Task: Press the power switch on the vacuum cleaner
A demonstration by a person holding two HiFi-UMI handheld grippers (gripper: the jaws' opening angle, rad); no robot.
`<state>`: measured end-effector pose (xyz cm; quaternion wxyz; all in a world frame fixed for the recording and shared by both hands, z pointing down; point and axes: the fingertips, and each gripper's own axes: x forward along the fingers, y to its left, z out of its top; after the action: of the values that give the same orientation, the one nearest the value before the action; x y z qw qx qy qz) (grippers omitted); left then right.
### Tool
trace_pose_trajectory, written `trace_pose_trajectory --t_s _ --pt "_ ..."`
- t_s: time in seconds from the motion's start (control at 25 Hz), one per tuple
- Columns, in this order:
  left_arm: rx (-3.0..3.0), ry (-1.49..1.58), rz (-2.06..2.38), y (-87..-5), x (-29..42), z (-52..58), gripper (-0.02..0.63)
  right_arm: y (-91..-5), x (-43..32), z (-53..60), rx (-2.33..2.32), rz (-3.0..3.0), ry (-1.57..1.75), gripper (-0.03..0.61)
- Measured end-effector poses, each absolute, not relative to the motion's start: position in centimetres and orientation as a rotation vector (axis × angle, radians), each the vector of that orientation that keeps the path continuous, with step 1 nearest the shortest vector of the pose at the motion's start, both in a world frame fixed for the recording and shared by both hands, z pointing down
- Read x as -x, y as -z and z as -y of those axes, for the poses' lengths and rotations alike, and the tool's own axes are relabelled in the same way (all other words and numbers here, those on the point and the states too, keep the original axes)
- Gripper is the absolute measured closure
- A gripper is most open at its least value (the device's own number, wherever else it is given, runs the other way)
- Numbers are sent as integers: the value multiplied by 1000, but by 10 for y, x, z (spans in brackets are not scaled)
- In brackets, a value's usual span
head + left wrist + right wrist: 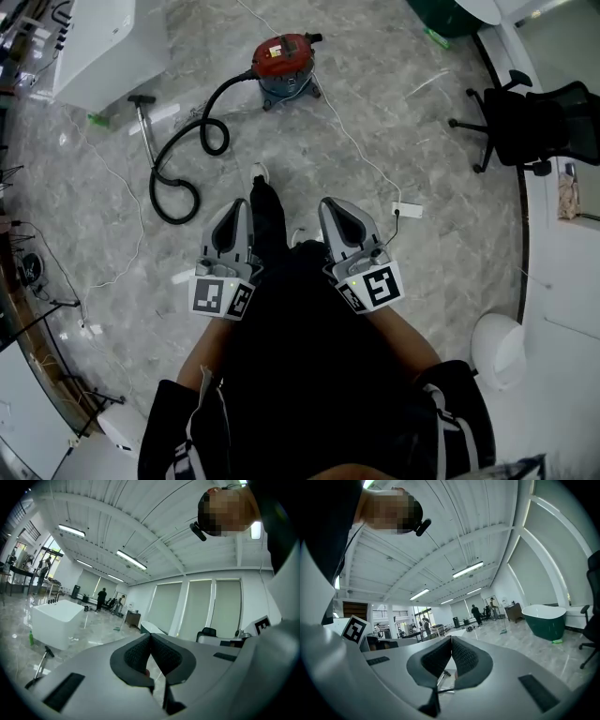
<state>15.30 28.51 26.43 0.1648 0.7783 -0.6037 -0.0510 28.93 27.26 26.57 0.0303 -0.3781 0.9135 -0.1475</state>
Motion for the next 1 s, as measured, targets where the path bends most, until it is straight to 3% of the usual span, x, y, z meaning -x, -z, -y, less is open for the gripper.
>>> trace_pose_trajectory --t_s 0.4,0.64,1.0 --pt "-2383 167 1639 -255 -134 -176 600 -268 -265 -174 1248 -2804 417 560" --pt "-2293 224 1704 -246 -69 -107 600 -287 -203 -84 1281 -2807 638 560" --pt "-2324 311 1691 -238 0 -22 600 -284 -115 9 1231 -2915 539 560"
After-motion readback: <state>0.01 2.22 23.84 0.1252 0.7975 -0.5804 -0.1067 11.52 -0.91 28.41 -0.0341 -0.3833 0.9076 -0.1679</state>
